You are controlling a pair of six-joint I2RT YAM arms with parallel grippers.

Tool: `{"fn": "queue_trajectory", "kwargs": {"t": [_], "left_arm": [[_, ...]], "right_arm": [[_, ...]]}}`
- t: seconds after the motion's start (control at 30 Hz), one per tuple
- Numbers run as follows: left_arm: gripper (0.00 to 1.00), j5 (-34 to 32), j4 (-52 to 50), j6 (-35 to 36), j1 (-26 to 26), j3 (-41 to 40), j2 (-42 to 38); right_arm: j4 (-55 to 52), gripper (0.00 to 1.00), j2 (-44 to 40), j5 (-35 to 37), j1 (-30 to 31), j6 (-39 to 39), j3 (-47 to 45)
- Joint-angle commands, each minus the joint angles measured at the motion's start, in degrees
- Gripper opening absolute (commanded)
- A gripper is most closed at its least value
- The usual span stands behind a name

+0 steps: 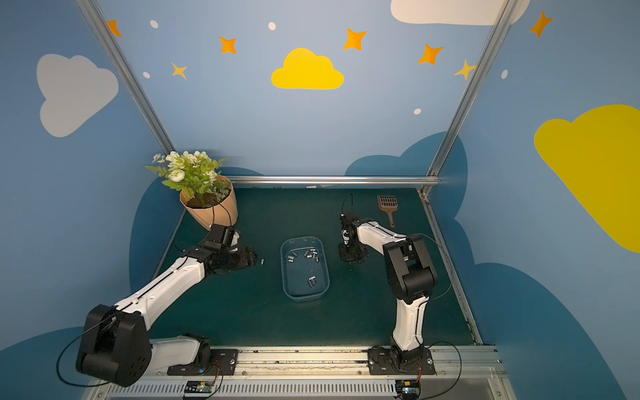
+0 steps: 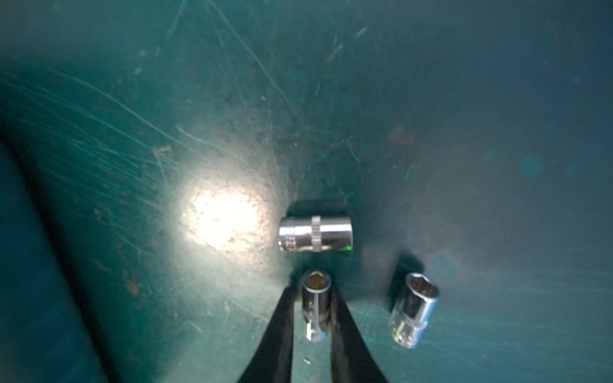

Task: Take out the socket from the storage box
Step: Place the socket head at the center of the board.

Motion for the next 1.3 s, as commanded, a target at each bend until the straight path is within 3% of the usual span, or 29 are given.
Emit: {"fn": "queue_trajectory", "kwargs": {"t": [0.0, 0.73, 1.0, 1.27], "left_arm": [[0.85, 0.7, -0.5, 0.0, 0.2, -0.1, -1.3], [0.83, 2.3, -0.9, 0.2, -1.9, 2.9, -1.7], [0.81, 0.0, -1.4, -1.0, -10.9, 9.4, 2.4], [0.78, -4.0, -4.9, -0.9, -20.2, 19.7, 13.7]], "right_arm": [[-1.0, 0.23, -2.3, 0.2, -0.2, 0.2, 0.0], [-3.7, 0.29, -7.4, 0.1, -0.3, -0.9, 1.7], [-3.9, 0.3, -10.0, -1.6, -0.7, -1.5, 1.9], [-3.1, 0.3, -12.2, -3.7, -0.9, -1.9, 0.6]]}}
